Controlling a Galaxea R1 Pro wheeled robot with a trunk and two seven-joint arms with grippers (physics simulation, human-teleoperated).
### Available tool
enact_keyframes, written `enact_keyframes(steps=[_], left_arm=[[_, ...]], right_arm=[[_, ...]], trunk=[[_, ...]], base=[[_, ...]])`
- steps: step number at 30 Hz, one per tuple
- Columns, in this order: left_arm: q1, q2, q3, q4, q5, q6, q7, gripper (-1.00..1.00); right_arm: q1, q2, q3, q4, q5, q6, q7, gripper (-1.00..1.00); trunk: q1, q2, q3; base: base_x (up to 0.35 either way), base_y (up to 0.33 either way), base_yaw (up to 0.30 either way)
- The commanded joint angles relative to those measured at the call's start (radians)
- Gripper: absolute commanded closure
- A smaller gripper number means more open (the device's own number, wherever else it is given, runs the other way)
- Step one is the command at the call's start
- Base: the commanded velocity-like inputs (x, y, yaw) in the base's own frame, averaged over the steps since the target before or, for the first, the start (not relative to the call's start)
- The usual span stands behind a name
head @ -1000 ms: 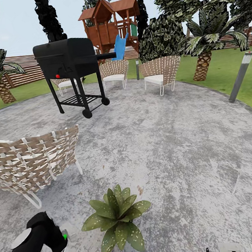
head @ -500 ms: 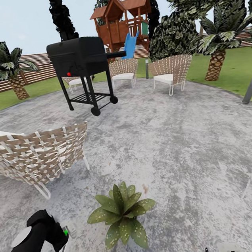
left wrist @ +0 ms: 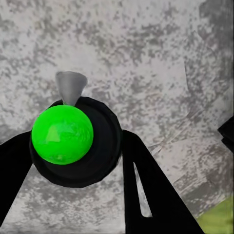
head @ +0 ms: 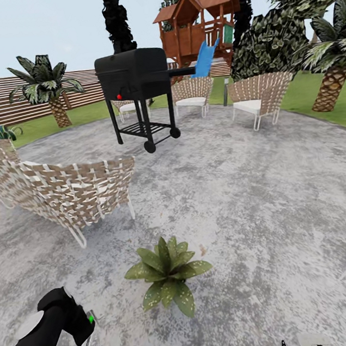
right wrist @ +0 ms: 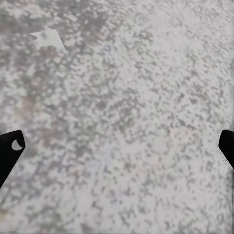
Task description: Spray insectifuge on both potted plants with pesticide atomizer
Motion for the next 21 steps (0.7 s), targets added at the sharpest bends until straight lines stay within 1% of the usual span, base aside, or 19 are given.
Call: enact_keyframes(steps=[1,15,17,21], left_arm=[[-0.001,-0.001,0.002,-0.001,-0.003,0.010,-0.007,1.00],[-0.001,-0.008,0.000,-0.002,-0.003,0.010,-0.007,1.00],[-0.001,-0.008,0.000,-0.002,-0.003,0.010,-0.007,1.00],[-0.001,-0.010,0.000,-0.002,-0.003,0.010,-0.007,1.00]], right_arm=[[-0.001,0.000,-0.007,0.001,0.010,-0.003,-0.003,-1.00],[-0.001,0.000,-0.007,0.001,0.010,-0.003,-0.003,-1.00],[-0.001,-0.001,-0.007,0.001,0.010,-0.003,-0.003,-1.00],[-0.001,-0.007,-0.007,0.003,0.011,-0.003,-0.002,-1.00]], trunk=[[-0.001,0.000,-0.001],[-0.001,0.000,-0.001],[-0.001,0.000,-0.001],[-0.001,0.000,-0.001]], base=[[-0.196,-0.265,0.278],[-0.224,-0.248,0.278],[-0.263,-0.219,0.132],[-0.273,-0.207,0.022]])
